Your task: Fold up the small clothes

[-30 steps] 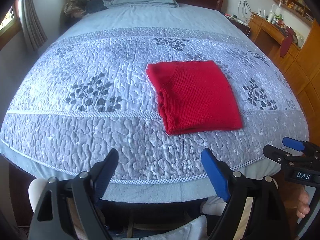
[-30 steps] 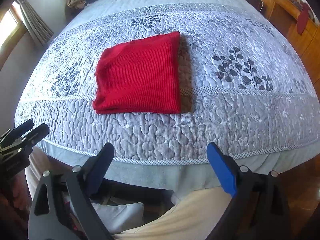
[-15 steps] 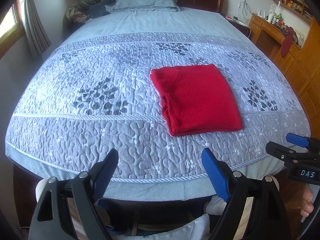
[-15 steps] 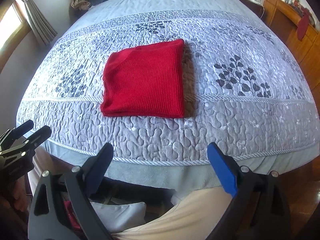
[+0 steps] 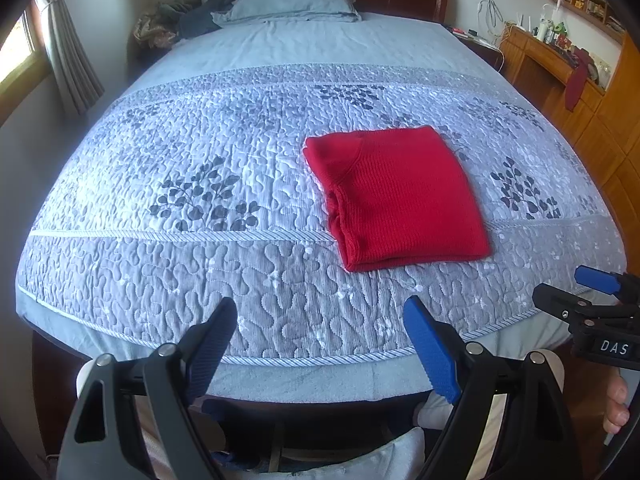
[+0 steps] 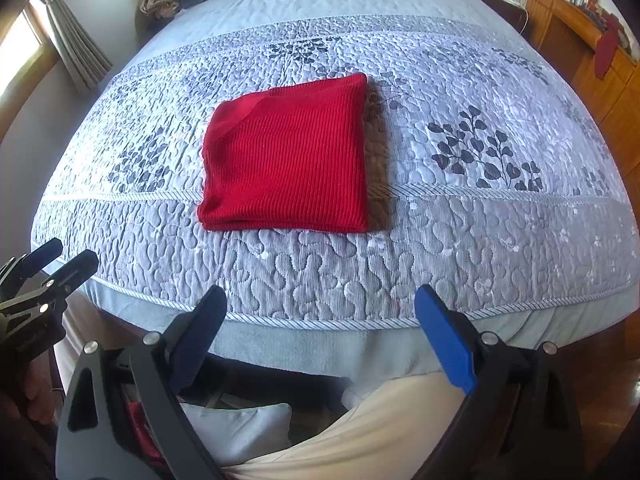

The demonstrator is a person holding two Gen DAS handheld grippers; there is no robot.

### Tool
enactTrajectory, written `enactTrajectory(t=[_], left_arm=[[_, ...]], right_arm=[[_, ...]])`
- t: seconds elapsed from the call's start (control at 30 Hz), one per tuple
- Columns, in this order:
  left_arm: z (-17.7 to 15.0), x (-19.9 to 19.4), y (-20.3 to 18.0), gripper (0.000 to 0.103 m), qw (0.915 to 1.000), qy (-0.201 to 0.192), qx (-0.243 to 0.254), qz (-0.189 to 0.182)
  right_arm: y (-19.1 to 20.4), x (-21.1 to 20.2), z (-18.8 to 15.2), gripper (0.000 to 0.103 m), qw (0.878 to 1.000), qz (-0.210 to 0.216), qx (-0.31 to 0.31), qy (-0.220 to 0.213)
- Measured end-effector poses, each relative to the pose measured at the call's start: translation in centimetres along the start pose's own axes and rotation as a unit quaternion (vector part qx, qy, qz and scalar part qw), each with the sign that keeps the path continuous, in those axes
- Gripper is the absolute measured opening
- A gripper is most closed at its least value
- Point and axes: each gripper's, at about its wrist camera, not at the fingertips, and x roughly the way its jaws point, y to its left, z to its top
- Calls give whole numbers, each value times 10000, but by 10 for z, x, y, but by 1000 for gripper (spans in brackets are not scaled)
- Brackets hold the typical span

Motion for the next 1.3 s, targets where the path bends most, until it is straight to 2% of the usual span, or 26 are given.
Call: enactTrajectory(t=[1.3], left_arm=[[9, 28, 3, 85, 9995, 289, 54, 71]], right_arm=[[0, 25, 11, 95, 9998, -18, 17, 207]])
